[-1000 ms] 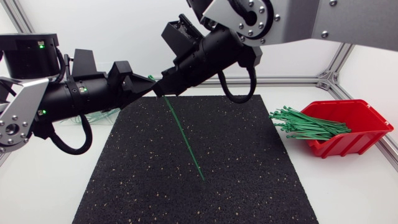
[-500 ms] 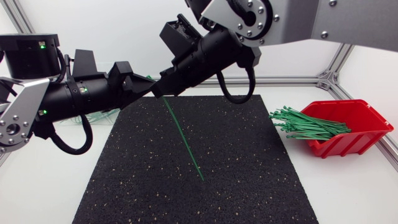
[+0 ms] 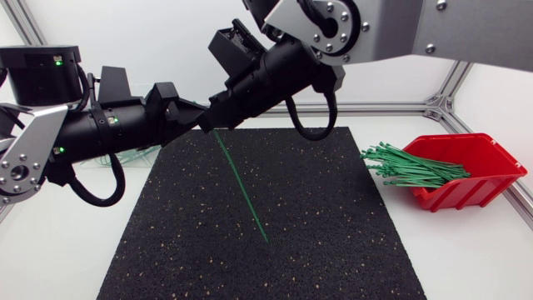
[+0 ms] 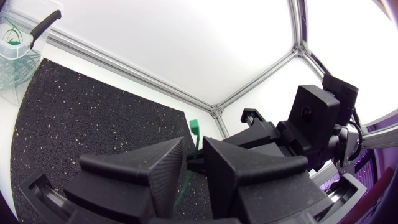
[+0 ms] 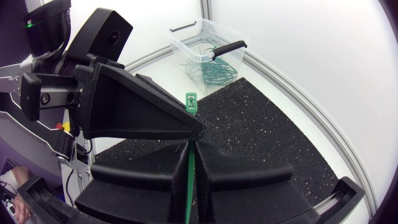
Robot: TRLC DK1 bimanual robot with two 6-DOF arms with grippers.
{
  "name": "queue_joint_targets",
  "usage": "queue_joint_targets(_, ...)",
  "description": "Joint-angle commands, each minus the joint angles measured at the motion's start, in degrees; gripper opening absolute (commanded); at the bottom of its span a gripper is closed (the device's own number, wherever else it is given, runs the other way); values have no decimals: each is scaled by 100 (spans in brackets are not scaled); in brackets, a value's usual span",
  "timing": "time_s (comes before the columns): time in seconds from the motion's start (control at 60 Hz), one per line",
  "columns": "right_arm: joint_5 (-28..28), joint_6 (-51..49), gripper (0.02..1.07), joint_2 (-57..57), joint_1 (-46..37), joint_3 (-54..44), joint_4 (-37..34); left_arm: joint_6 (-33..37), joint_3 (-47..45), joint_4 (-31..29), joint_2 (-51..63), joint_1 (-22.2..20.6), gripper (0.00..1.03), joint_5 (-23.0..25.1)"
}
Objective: Take a green cable tie from the red box, thread the tail through the head to close it, then place it in the transparent bin on the left.
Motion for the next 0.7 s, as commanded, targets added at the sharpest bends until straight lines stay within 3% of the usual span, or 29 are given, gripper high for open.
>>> queue_joint_targets(0.0,-18,141,7,150,43,-137,43,-125,-23,84,69,-11,20,-19)
queue_joint_targets(0.217,-18,150,7,159,43,-146,52,-125,-58,84,17,-20,4,-98)
queue_joint_targets(0.467,-26,141,7,159,52,-155,61,-116,-76,155,43,-64,4,-98)
queue_joint_targets(0.683,-35,97,7,132,61,-207,78,-98,-76,216,69,-3,4,201)
